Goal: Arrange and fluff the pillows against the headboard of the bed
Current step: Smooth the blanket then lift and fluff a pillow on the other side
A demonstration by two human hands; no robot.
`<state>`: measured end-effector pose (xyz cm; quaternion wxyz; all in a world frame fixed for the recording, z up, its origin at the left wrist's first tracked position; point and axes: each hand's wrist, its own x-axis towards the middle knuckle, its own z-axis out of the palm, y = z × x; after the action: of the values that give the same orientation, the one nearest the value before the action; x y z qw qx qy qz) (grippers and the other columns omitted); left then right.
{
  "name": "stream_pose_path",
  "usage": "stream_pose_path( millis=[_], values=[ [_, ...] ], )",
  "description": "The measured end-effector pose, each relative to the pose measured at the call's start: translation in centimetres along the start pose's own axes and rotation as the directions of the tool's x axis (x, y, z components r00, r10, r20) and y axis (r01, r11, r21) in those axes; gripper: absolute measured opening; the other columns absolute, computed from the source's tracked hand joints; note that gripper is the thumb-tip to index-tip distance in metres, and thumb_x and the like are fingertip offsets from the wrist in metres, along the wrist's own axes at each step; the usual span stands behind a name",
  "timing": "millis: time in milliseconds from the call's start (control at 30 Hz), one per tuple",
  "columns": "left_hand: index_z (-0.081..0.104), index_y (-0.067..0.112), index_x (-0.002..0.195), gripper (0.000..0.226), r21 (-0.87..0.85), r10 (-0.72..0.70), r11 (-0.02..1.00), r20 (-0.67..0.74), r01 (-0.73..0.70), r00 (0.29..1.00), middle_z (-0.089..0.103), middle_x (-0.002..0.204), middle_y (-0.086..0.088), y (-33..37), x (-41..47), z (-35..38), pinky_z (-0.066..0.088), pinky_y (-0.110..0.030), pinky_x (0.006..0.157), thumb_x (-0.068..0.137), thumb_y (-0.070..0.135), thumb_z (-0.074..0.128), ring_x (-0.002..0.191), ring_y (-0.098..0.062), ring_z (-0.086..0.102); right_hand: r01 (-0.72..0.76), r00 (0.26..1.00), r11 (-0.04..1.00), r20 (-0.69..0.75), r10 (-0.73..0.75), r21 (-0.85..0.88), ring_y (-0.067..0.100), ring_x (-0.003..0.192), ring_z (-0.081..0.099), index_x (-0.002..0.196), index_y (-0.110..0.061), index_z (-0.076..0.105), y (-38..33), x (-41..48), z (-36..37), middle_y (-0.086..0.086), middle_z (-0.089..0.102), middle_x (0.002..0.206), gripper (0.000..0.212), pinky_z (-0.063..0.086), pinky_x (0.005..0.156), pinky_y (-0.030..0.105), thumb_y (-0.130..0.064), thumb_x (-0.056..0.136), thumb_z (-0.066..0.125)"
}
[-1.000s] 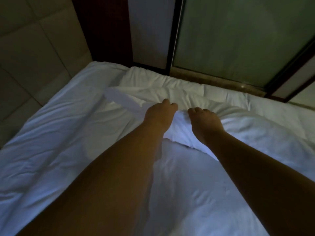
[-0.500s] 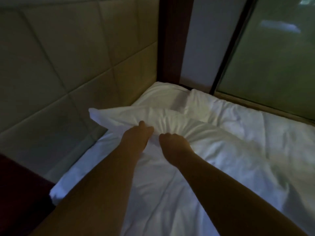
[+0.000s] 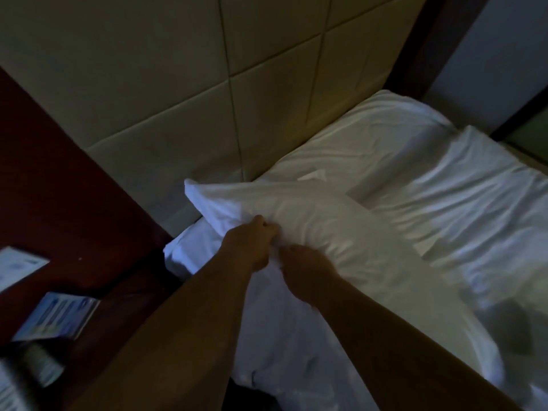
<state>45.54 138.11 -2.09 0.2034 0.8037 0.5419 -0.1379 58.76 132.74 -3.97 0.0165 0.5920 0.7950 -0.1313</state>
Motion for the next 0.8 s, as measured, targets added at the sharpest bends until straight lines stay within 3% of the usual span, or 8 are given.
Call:
stream_pose_path(
  millis=[100, 167, 200, 267, 333, 500, 667, 800],
  values=[
    [0.051, 0.024, 0.122, 0.037, -0.038, -0.07, 0.997, -0.037, 0.068, 0.997, 0.051, 0.124, -0.003, 0.1, 1.1, -1.5, 0.047, -0.038, 0.082, 0.086, 0.033, 0.057, 0.109, -0.027, 0.058, 0.101, 0.995, 0.994, -0.012, -0.101, 0.033, 0.025, 0.052, 0.064, 0.077, -0.014, 0.068, 1.7, 2.5, 0.6, 0.005, 0.065, 0.063, 0.026, 0.05, 0.046, 0.028, -0.028, 0.081, 0.046],
    [0.051, 0.023, 0.117, 0.03, -0.082, -0.16, 0.985, -0.11, 0.151, 0.981, 0.052, 0.12, -0.003, 0.4, 2.3, -2.3, 0.045, -0.037, 0.083, 0.088, 0.032, 0.052, 0.108, -0.027, 0.058, 0.139, 0.989, 0.99, -0.05, -0.138, 0.011, 0.023, 0.05, 0.062, 0.081, -0.017, 0.067, 2.5, 4.0, -1.5, 0.004, 0.063, 0.062, 0.026, 0.048, 0.043, 0.027, -0.025, 0.081, 0.042],
    [0.049, 0.022, 0.118, 0.031, -0.118, -0.21, 0.974, -0.131, 0.195, 0.969, 0.051, 0.12, -0.004, 0.4, 2.9, -2.6, 0.045, -0.037, 0.083, 0.089, 0.031, 0.051, 0.109, -0.028, 0.057, 0.142, 0.987, 0.99, -0.073, -0.144, -0.02, 0.023, 0.054, 0.063, 0.089, -0.017, 0.064, 2.9, 4.6, -2.6, 0.005, 0.063, 0.066, 0.024, 0.049, 0.046, 0.028, -0.022, 0.082, 0.042],
    [0.044, 0.023, 0.124, 0.037, -0.181, -0.3, 0.945, -0.139, 0.273, 0.944, 0.05, 0.123, -0.006, 0.6, 4.5, -2.9, 0.047, -0.039, 0.087, 0.09, 0.036, 0.052, 0.112, -0.029, 0.055, 0.126, 0.991, 0.992, -0.04, -0.126, -0.018, 0.029, 0.08, 0.064, 0.105, -0.012, 0.057, 4.8, 6.2, -3.6, 0.012, 0.064, 0.089, 0.022, 0.052, 0.065, 0.035, -0.014, 0.087, 0.044],
    [0.042, 0.024, 0.128, 0.045, -0.174, -0.358, 0.925, -0.106, 0.337, 0.928, 0.05, 0.124, -0.008, 0.7, 6.0, -2.5, 0.046, -0.042, 0.09, 0.09, 0.045, 0.055, 0.114, -0.03, 0.054, 0.071, 0.994, 0.997, 0.087, -0.069, -0.019, 0.031, 0.107, 0.054, 0.122, -0.012, 0.05, 7.0, 7.6, -4.1, 0.013, 0.055, 0.115, 0.029, 0.046, 0.086, 0.041, -0.012, 0.093, 0.042],
    [0.039, 0.025, 0.135, 0.072, -0.161, -0.468, 0.865, 0.089, 0.476, 0.879, 0.048, 0.131, -0.007, -0.5, 9.9, -0.9, 0.039, -0.044, 0.099, 0.078, 0.062, 0.063, 0.121, -0.029, 0.049, 0.031, 0.971, 0.998, 0.239, -0.019, -0.049, 0.028, 0.119, 0.047, 0.133, -0.02, 0.039, 10.7, 11.7, -3.3, 0.009, 0.047, 0.128, 0.041, 0.042, 0.097, 0.042, -0.023, 0.094, 0.051],
    [0.019, 0.024, 0.15, 0.12, 0.028, -0.468, 0.879, 0.236, 0.476, 0.851, 0.038, 0.143, -0.01, -2.7, 13.3, 0.4, 0.029, -0.046, 0.108, 0.055, 0.078, 0.071, 0.131, -0.031, 0.038, 0.124, 0.916, 0.98, 0.397, -0.053, -0.155, 0.027, 0.126, 0.043, 0.144, -0.024, 0.025, 11.9, 17.3, -1.4, 0.006, 0.04, 0.138, 0.096, 0.039, 0.1, 0.042, -0.051, 0.068, 0.078],
    [-0.002, 0.025, 0.154, 0.138, 0.142, -0.444, 0.896, 0.343, 0.421, 0.828, 0.022, 0.154, -0.018, -4.0, 16.1, 2.7, 0.015, -0.052, 0.115, 0.051, 0.078, 0.073, 0.14, -0.036, 0.025, 0.214, 0.875, 0.953, 0.476, -0.089, -0.215, 0.027, 0.14, 0.024, 0.151, -0.029, 0.008, 11.6, 21.0, 1.0, 0.006, 0.024, 0.152, 0.124, 0.027, 0.114, 0.045, -0.058, 0.056, 0.083]
  ],
)
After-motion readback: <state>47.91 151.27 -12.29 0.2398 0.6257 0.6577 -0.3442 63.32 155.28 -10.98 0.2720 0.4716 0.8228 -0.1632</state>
